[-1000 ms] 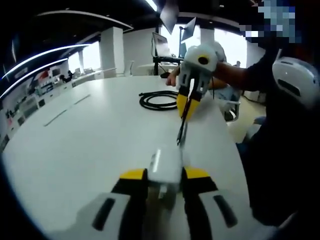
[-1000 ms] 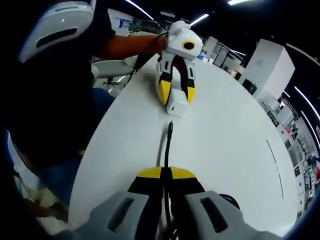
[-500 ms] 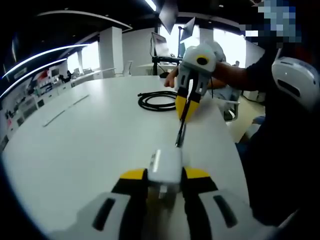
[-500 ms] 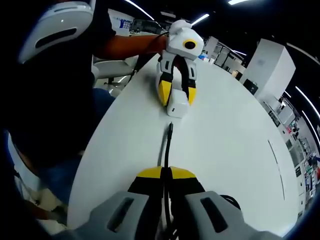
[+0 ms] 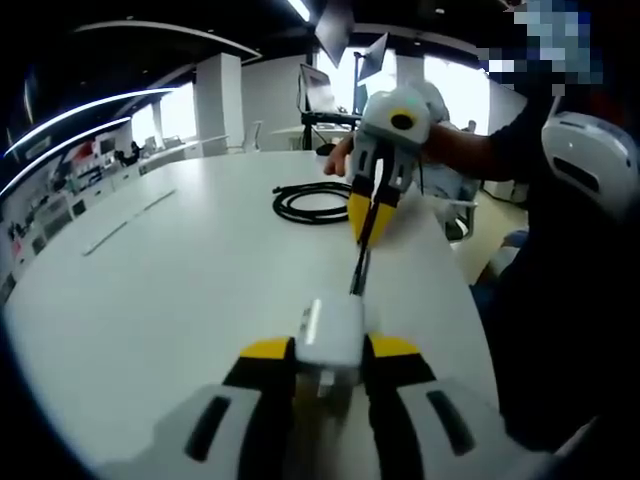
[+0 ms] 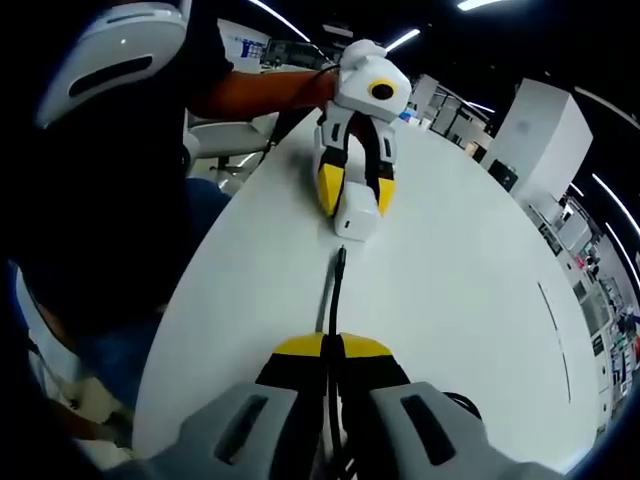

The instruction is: Plug the desk Type‑C cable into the charger adapter.

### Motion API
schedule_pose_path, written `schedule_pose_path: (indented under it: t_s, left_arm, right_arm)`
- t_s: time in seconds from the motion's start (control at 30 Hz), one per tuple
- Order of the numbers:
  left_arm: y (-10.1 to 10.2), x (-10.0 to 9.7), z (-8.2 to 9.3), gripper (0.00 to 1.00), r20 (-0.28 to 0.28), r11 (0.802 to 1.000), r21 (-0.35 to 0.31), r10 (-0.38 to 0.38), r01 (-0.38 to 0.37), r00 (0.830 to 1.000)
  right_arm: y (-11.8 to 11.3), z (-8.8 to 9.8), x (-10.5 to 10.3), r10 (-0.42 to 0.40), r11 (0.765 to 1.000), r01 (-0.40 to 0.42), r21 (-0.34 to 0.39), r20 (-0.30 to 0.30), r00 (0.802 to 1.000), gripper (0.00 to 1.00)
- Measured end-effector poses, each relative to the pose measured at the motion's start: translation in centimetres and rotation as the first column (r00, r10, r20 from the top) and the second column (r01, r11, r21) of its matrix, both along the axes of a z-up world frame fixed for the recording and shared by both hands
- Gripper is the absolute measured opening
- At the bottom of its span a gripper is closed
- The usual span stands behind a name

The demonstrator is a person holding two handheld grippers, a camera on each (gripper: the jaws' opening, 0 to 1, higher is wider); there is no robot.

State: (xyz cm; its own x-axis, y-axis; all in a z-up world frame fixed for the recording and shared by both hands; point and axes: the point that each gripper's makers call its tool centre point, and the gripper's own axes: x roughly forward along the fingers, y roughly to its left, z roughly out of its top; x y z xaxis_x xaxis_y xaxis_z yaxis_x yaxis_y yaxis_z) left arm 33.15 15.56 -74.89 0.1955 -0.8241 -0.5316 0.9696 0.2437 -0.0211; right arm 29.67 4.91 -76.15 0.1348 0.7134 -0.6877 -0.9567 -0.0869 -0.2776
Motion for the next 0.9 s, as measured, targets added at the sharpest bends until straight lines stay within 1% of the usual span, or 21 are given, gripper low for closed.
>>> schedule_pose_path:
  t_s: [0.9]
  left_arm:
    - [-0.09,-0.09,0.03,0.26,0.001,1.000,-0.006,-0.003,0.003,1.000]
  right_arm:
    - [0.44,-0.07,-0.11,0.004,1.000,-0.004,0.006,-0.020,1.000,0.02]
